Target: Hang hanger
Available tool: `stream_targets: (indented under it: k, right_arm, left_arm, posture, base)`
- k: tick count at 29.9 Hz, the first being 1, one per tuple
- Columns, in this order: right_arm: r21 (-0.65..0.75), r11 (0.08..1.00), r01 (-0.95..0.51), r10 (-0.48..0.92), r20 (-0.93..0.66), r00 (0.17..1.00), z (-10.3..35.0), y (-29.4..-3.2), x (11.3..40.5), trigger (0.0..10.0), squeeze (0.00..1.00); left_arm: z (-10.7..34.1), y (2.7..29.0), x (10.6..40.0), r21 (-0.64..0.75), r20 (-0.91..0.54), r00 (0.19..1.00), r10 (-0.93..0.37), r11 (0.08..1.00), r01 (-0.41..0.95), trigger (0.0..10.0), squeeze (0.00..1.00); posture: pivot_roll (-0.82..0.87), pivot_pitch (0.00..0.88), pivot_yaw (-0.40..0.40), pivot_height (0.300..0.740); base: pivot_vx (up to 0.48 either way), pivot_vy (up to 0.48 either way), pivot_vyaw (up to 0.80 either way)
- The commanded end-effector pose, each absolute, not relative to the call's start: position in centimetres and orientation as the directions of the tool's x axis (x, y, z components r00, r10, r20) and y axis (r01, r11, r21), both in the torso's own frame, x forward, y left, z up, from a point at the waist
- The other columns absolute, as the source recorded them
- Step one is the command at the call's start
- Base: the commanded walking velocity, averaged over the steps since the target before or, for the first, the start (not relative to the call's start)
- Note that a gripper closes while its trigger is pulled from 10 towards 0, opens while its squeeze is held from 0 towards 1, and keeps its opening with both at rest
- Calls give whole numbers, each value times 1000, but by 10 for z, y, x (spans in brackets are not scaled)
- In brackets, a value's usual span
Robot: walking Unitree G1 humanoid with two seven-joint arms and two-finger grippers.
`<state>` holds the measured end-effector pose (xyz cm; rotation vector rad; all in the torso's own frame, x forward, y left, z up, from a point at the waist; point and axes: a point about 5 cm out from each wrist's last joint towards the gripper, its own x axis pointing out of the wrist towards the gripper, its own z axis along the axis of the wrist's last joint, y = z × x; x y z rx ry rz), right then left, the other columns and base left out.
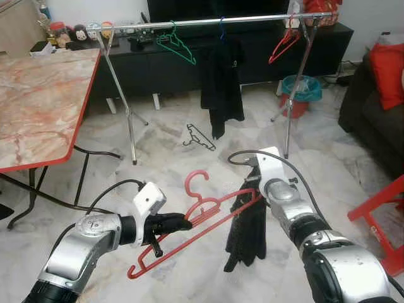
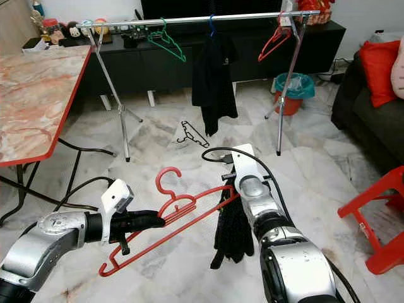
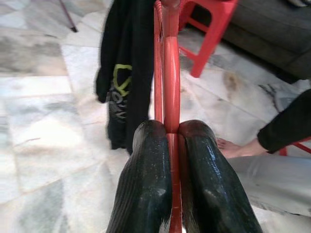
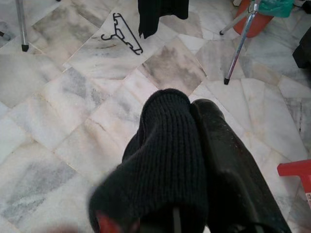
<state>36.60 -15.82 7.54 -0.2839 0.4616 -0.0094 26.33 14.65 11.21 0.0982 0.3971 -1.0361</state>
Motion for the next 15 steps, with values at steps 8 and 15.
stream_targets:
  k: [8, 15]
  right_arm:
    - [-253, 964, -79, -26, -387, 922, 93, -146, 376, 10000, 0]
    - [-246, 955, -167, 50, -420, 906, 85, -136, 371, 10000, 0]
  left_arm:
    - [114, 148, 270, -70, -363, 496, -789, 554, 829, 10000, 0]
    - [112, 145, 270, -77, -359, 486, -796, 545, 835, 10000, 0]
  posture:
    - [-26, 0, 6, 736]
    - [-30, 0, 7, 736]
  base:
    - [0, 0, 0]
    - [0, 0, 0]
